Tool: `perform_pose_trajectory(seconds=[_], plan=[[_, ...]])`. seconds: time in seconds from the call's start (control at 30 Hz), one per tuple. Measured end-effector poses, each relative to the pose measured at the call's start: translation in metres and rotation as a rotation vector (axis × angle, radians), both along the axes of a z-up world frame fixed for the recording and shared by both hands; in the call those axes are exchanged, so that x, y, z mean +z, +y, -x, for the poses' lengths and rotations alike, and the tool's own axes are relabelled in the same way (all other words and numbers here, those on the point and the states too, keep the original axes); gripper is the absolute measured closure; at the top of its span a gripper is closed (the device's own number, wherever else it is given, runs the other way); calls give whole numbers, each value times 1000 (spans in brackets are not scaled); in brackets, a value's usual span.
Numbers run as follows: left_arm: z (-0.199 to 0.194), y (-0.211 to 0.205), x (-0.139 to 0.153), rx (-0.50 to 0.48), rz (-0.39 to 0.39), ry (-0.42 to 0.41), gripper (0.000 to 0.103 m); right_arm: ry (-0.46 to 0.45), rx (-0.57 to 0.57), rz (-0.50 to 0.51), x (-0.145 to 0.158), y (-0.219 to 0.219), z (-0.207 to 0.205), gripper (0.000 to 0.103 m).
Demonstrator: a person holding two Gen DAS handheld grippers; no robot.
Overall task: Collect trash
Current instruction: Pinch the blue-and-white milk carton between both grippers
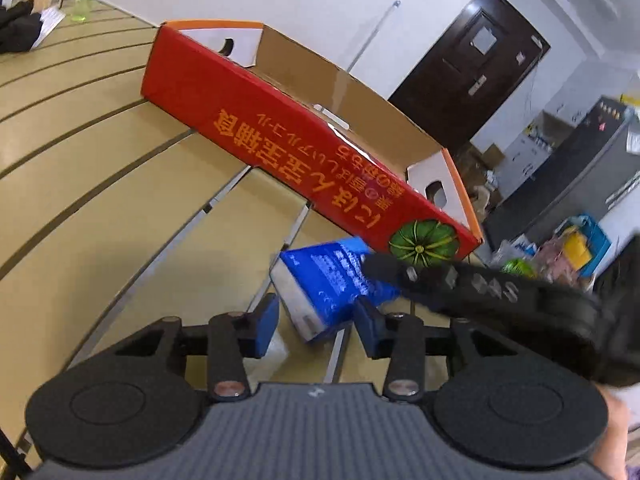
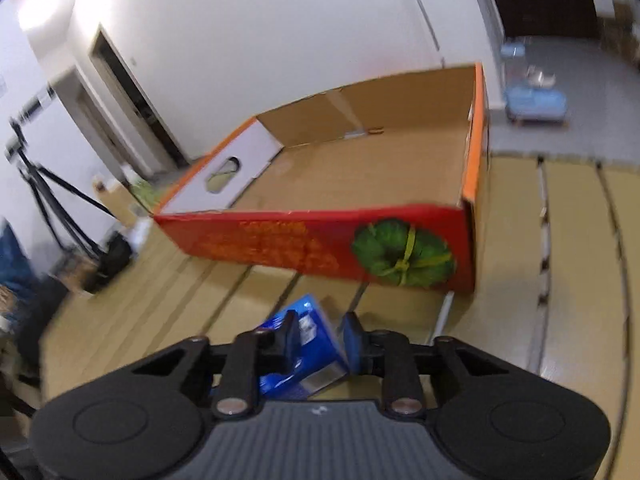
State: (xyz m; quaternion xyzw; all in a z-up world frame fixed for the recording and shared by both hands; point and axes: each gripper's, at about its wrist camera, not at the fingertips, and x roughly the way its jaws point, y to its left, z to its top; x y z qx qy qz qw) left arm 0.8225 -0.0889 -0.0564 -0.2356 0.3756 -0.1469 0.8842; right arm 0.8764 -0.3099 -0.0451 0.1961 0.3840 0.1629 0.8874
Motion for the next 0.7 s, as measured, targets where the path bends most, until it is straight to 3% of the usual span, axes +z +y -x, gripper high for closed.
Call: perform_pose_trajectory(seconds=[0.1,0.27,0.4,0.53,0.7], plan=[[-2,7,3,10,16,-25,64,6,40,10,1,3,10,84],[-2,2,5,17,-40,-44,82,4,11,7,1,2,17,87],[11,9,17,30,-46,-46,85,-1,9,30,11,9,34,91],[48,15,44,25,-82,-103,85,-49,17,5,38,15,72,91],[133,28,80,14,-109,-184,85,-128,30,6,73,31,158,92]])
